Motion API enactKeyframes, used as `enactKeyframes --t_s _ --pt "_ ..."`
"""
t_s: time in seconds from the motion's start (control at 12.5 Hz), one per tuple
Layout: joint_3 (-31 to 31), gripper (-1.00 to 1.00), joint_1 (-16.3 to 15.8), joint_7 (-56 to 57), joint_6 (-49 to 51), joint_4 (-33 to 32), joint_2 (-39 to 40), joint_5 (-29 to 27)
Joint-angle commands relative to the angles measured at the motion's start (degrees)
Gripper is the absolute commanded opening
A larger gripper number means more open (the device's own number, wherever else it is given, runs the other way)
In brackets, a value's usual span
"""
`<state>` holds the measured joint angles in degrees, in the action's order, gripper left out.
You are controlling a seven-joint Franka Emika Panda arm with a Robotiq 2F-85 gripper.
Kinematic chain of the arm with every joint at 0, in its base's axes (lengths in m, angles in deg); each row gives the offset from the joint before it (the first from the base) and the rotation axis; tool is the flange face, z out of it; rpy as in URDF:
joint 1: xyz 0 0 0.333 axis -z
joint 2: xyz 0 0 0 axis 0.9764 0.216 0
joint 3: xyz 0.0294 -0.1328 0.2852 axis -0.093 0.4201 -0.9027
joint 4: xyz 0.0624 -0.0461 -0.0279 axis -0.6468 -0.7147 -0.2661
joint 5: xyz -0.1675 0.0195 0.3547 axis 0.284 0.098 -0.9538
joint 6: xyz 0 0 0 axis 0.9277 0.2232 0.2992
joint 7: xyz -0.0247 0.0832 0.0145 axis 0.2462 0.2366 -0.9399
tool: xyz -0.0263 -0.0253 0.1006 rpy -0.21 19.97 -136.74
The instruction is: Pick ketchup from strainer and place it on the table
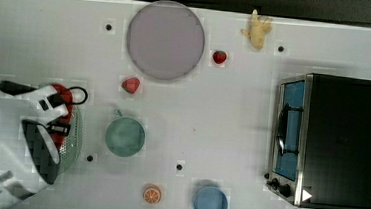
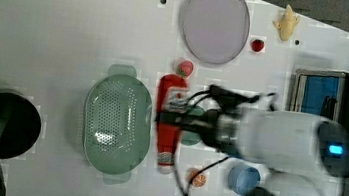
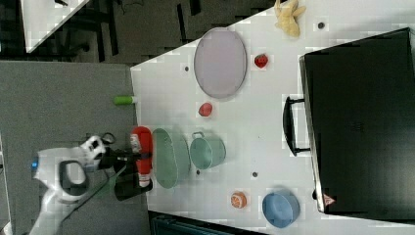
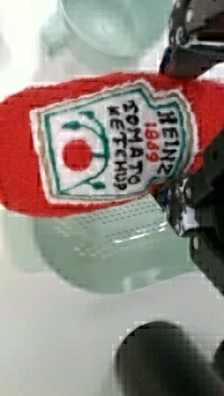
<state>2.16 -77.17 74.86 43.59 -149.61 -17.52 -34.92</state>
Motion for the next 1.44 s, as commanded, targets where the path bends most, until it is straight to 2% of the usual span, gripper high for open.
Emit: enactKeyframes --t_s 0.08,0.48,0.8,1.12,1.44 --pt "3.90 0.17 4.26 1.49 6.12 5.46 -0.35 -2.27" --pt "15.34 0.17 7.27 13.71 6.61 6.15 -0.81 -1.91" --pt "25.57 0.17 7.56 14.70 6.74 4.75 -0.80 -1.90" --pt "31.14 0.17 7.63 18.38 5.60 -2.37 -0.78 -1.90" --pt "31.84 0.17 7.59 18.41 -6.45 -11.19 0.49 -1.88"
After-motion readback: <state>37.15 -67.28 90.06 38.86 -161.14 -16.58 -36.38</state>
